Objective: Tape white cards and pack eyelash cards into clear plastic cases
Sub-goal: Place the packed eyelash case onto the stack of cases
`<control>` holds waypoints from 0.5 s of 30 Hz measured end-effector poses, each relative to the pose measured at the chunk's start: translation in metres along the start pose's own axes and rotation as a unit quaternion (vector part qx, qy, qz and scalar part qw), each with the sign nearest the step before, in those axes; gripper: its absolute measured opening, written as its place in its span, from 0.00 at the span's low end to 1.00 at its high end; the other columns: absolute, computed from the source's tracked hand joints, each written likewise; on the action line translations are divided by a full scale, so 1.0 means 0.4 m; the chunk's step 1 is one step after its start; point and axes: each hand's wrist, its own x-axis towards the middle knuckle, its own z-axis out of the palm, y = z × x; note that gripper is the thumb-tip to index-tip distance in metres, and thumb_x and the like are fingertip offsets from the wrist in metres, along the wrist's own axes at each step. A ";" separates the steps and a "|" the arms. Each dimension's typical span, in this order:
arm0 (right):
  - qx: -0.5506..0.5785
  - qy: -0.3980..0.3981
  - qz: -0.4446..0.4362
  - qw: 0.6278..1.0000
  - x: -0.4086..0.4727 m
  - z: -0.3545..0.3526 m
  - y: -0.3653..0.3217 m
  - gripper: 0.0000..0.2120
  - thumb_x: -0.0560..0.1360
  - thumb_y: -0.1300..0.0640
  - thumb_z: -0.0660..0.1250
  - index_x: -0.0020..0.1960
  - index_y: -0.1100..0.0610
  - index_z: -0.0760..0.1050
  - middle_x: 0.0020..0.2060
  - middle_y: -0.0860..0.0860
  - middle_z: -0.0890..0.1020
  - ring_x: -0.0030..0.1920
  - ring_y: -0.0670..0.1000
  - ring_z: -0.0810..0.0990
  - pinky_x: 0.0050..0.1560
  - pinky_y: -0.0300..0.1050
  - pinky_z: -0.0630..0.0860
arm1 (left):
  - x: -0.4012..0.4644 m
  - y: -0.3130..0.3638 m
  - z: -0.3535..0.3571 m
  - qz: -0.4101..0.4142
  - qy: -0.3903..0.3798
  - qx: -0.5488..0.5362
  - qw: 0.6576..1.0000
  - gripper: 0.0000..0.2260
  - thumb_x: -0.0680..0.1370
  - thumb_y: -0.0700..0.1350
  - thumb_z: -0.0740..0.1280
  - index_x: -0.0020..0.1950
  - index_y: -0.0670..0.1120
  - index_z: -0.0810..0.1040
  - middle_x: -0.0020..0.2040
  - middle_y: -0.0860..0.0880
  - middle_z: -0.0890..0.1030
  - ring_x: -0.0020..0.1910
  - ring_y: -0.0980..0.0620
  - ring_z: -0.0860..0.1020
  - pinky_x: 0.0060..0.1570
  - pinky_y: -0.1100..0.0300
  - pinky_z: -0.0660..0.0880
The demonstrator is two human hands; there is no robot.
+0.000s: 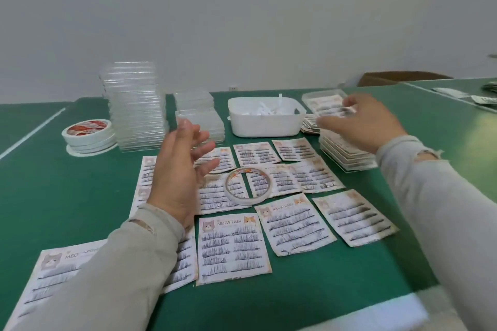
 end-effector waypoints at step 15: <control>-0.166 -0.054 0.075 0.982 0.045 0.015 0.084 0.39 0.70 0.29 0.68 0.71 0.54 0.71 0.68 0.57 0.77 0.65 0.64 0.75 0.65 0.59 0.74 | 0.017 -0.009 -0.004 0.014 0.050 0.018 0.998 0.14 0.82 0.59 0.62 0.55 0.50 0.80 0.51 0.52 0.85 0.52 0.53 0.83 0.45 0.58 0.81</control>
